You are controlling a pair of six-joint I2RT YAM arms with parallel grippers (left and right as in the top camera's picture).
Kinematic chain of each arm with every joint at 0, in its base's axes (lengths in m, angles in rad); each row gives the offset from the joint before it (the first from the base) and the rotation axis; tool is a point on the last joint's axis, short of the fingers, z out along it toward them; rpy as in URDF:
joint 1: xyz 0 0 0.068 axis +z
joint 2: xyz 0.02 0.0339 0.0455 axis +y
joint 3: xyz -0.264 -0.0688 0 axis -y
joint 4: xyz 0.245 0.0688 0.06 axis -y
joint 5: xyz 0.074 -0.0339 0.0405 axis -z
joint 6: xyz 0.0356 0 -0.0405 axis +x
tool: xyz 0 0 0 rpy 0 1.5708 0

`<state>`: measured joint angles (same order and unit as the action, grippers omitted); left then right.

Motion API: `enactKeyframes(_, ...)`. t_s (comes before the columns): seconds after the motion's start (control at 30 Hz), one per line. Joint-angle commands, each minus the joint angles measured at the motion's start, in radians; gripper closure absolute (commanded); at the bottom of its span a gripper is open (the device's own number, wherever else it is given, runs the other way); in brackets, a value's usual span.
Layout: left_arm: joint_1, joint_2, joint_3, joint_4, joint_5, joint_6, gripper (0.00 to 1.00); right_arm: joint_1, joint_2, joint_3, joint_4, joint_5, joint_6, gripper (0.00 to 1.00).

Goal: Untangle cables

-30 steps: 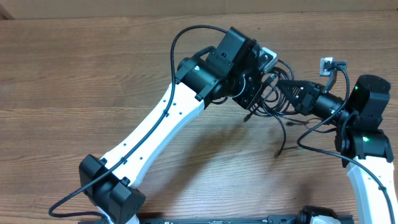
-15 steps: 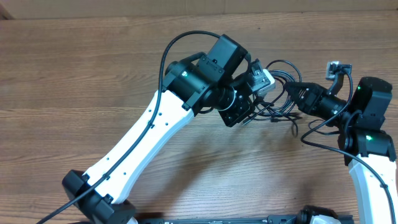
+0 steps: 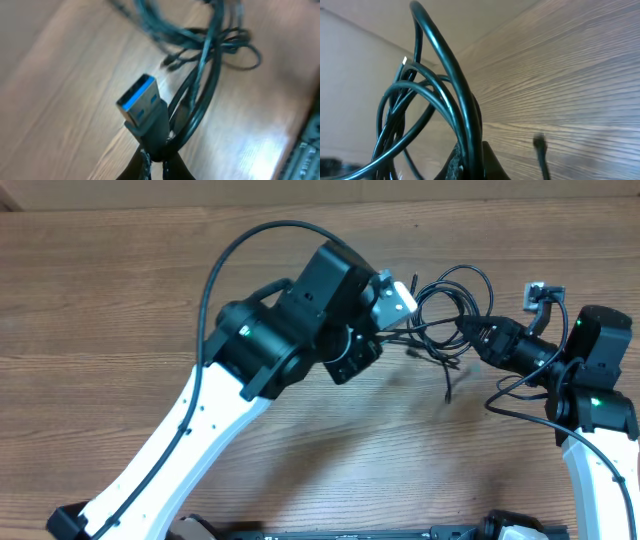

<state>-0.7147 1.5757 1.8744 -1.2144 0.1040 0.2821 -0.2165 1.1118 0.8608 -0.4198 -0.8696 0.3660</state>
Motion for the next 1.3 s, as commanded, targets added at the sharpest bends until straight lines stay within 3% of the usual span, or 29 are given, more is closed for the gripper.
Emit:
enactKeyframes(0.0, 0.03, -0.073, 0.008, -0.031, -0.264, -0.066, 0.95, -0.054, 0.006, 0.003, 0.002, 0.105, -0.023, 0.96)
enactKeyframes(0.03, 0.03, -0.073, 0.008, -0.031, -0.267, -0.075, 0.88, -0.054, 0.006, 0.003, 0.002, 0.105, -0.023, 0.96)
enactKeyframes(0.13, 0.034, -0.072, 0.008, -0.029, -0.287, -0.097, 0.92, -0.054, 0.006, 0.003, 0.002, 0.102, -0.023, 0.96)
enactKeyframes(0.3, 0.034, -0.072, 0.008, -0.024, -0.497, -0.277, 0.96, -0.054, 0.006, 0.003, 0.002, 0.1, -0.023, 0.96)
enactKeyframes(0.37, 0.034, -0.072, 0.008, -0.013, -0.458, -0.288, 0.96, -0.054, 0.006, 0.003, 0.007, 0.077, -0.027, 0.96)
enactKeyframes(0.43, 0.034, -0.072, 0.008, 0.013, -0.28, -0.213, 0.75, -0.054, 0.006, 0.003, 0.035, -0.012, -0.063, 0.96)
enactKeyframes(0.5, 0.034, -0.07, 0.008, 0.032, -0.161, -0.144, 0.44, -0.054, 0.006, 0.003, 0.061, -0.085, -0.087, 0.96)
enactKeyframes(0.6, 0.034, -0.064, 0.008, 0.07, -0.081, -0.13, 0.18, -0.054, 0.006, 0.003, 0.101, -0.201, -0.13, 0.96)
enactKeyframes(0.7, 0.041, -0.063, 0.008, 0.097, -0.048, -0.132, 0.07, -0.054, 0.006, 0.003, 0.138, -0.329, -0.188, 0.96)
enactKeyframes(1.0, 0.108, -0.055, 0.008, 0.113, 0.137, -0.116, 0.05, -0.054, 0.006, 0.003, 0.292, -0.623, -0.222, 0.96)
enactKeyframes(1.27, 0.1, 0.034, 0.008, 0.117, 0.342, -0.012, 0.04, -0.053, 0.006, 0.003, 0.333, -0.687, -0.203, 0.96)
